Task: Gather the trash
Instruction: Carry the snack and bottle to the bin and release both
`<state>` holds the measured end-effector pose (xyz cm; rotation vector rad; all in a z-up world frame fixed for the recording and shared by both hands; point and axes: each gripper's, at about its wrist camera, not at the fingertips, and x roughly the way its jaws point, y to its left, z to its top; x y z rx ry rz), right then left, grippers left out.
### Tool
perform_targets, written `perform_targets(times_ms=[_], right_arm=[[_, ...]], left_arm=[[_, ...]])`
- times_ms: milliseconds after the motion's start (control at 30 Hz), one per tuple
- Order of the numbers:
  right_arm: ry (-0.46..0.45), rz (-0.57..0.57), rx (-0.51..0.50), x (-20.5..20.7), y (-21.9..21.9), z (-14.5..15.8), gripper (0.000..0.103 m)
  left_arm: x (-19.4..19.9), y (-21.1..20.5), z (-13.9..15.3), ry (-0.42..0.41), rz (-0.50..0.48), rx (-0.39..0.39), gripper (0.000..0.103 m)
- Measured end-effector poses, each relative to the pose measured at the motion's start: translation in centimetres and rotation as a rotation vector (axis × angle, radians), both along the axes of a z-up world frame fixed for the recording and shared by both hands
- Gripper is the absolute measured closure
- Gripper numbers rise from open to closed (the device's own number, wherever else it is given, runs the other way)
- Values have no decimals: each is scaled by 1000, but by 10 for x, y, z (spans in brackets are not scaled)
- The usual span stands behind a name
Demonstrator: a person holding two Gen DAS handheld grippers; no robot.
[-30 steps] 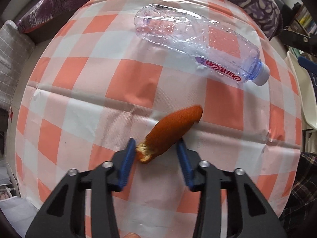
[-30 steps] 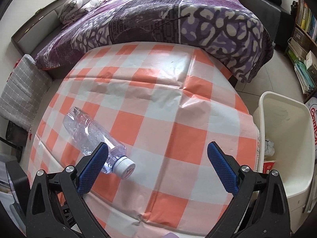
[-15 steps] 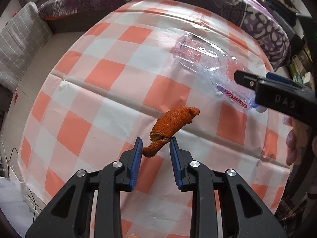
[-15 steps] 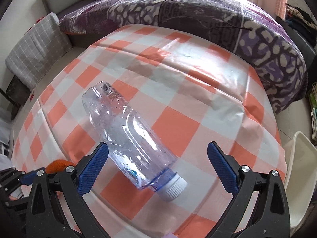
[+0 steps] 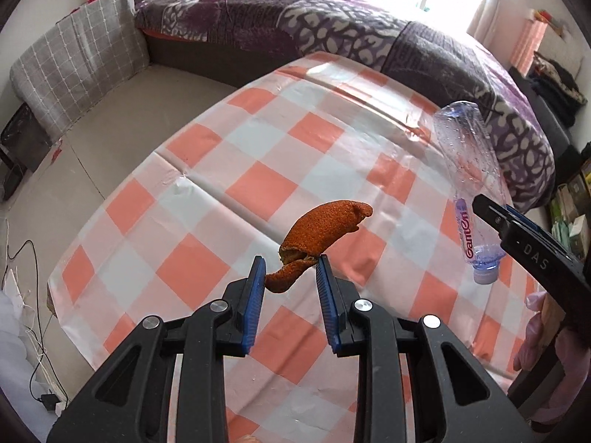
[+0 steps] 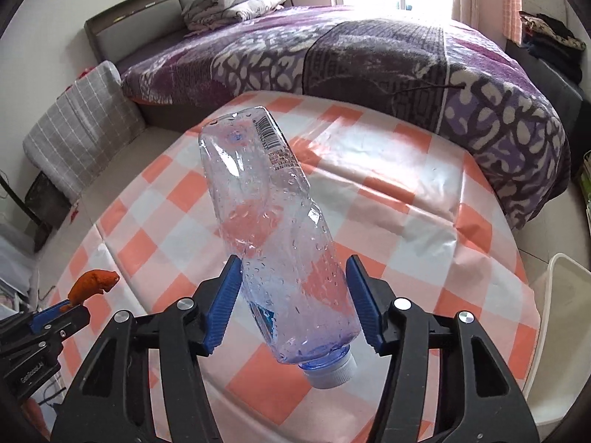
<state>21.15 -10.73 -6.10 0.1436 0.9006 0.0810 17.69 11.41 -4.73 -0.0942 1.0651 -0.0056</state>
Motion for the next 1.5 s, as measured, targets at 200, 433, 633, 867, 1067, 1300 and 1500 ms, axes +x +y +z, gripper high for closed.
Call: perform_targets(times_ms=[200,433,633,867,1067,1300,1500], right_arm=[[-102,-38,34,-16,-15,28,48],[-175,-61,39,-34,-34,53,48],[-187,-104,45,-49,-60,67,48],[-195,-205,43,-68,-102,77,48],[-152,-356,42,-83,-153,81,48],[-68,-526,77,-101,-218,76,47],[-43,-670,84,-124,-265,72,18]], left_arm=[[-4,-8,29,-121,32,-2,74],[-5,-26,45,-176,32,-14,74],[-7,-48,53,-201,9,-32,74],[-11,-83,62,-225,-42,-51,74],[-14,-118,62,-222,-99,-59,74],[-20,-168,57,-210,-190,-61,74],[-28,-216,54,-204,-278,-70,74]])
